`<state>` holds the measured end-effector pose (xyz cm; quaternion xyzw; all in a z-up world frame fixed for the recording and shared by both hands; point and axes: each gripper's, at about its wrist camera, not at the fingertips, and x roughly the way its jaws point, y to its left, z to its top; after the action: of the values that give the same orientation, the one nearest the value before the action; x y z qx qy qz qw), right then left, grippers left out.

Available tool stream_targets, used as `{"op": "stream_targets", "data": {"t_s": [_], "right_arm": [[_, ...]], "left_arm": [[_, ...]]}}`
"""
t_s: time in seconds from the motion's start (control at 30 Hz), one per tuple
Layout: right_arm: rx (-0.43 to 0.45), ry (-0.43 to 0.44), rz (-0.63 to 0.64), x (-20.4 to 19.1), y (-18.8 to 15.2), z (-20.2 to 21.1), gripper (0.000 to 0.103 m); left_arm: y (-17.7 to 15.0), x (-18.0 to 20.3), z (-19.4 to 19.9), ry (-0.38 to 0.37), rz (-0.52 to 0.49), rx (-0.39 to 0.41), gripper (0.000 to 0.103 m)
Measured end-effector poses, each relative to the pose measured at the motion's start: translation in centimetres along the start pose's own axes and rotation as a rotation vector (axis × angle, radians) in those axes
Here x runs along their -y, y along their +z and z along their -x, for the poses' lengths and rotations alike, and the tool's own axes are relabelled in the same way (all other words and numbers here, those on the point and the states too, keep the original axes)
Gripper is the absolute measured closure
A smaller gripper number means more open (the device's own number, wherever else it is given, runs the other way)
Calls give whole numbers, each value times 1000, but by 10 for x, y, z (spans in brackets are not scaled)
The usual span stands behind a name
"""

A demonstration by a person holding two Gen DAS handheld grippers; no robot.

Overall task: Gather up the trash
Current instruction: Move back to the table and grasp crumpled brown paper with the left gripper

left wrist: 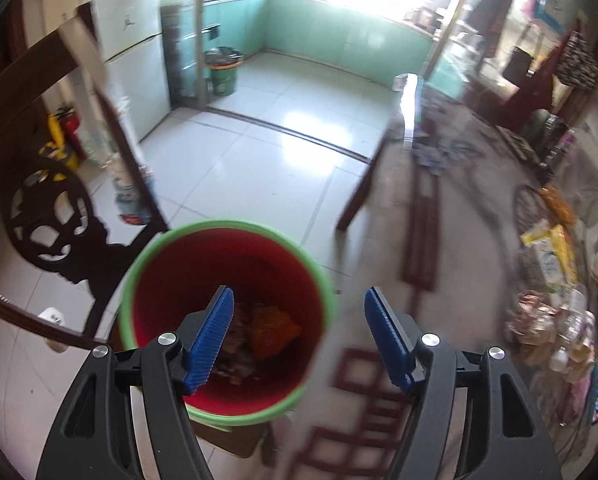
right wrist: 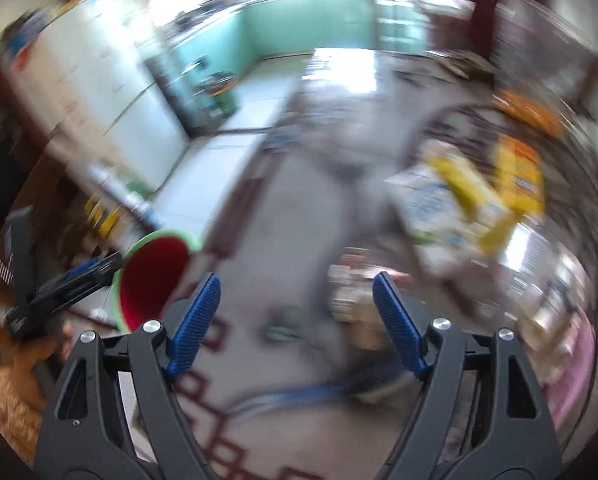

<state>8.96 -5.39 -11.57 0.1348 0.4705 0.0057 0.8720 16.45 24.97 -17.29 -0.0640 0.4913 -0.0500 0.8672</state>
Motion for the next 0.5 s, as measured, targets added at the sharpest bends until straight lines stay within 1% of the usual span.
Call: {"op": "stream_targets", "data": {"t_s": [0.13, 0.2, 0.23, 0.3, 0.4, 0.5], "right_arm": [[33, -97, -247, 87, -4, 12, 26], [41, -113, -362, 127, -10, 16, 26], [42, -121, -394, 143, -11, 16, 26], [35, -127, -421, 161, -14, 15, 26], [-8, -103, -460, 190, -22, 8, 26], [-48, -84, -473, 205, -25, -1, 26]], "left_arm": [[-2, 32, 9, -43, -40, 12, 38], [-4, 52, 13, -60, -54, 16, 38], [-5, 60, 15, -66, -57, 17, 38], [-8, 80, 18, -81, -66, 14, 38], [-14, 108, 22, -99, -91, 16, 38], [-22, 137, 24, -112, -97, 12, 38]]}}
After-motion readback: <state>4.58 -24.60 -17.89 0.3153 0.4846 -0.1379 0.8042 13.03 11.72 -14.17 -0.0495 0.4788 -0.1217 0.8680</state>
